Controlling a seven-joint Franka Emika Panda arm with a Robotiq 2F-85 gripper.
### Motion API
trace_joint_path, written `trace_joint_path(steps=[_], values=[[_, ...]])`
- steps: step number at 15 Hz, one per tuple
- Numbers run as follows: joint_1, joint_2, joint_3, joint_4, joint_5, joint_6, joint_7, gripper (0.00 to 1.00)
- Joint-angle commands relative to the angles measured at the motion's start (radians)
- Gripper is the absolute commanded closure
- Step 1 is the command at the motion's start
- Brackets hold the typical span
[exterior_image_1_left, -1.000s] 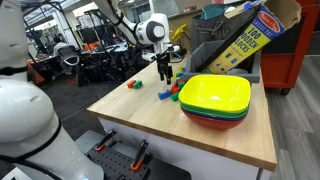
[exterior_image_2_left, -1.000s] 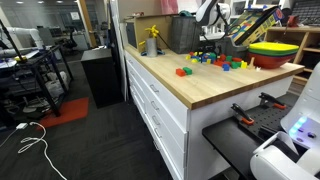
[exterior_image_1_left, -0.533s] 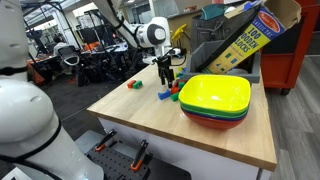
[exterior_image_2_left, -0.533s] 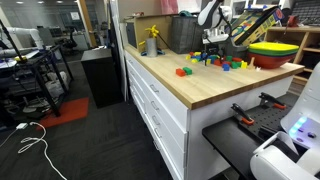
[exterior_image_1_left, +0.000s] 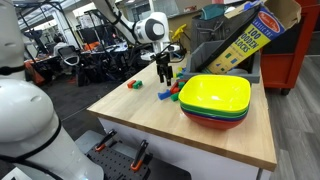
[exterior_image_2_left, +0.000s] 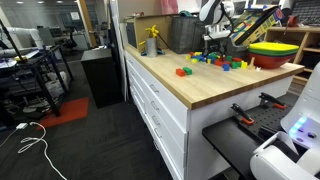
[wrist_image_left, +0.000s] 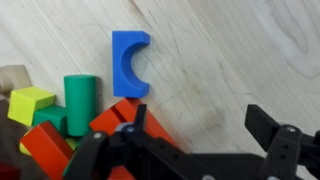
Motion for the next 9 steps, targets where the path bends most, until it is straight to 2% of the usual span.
trace_joint_path(steps=[1, 9], values=[[0.003, -0.053, 0.001, -0.038, -0.020, -0.039, 0.013, 0.00], [0.003, -0.036, 0.012, -0.086, -0.006, -0.029, 0.008, 0.00]])
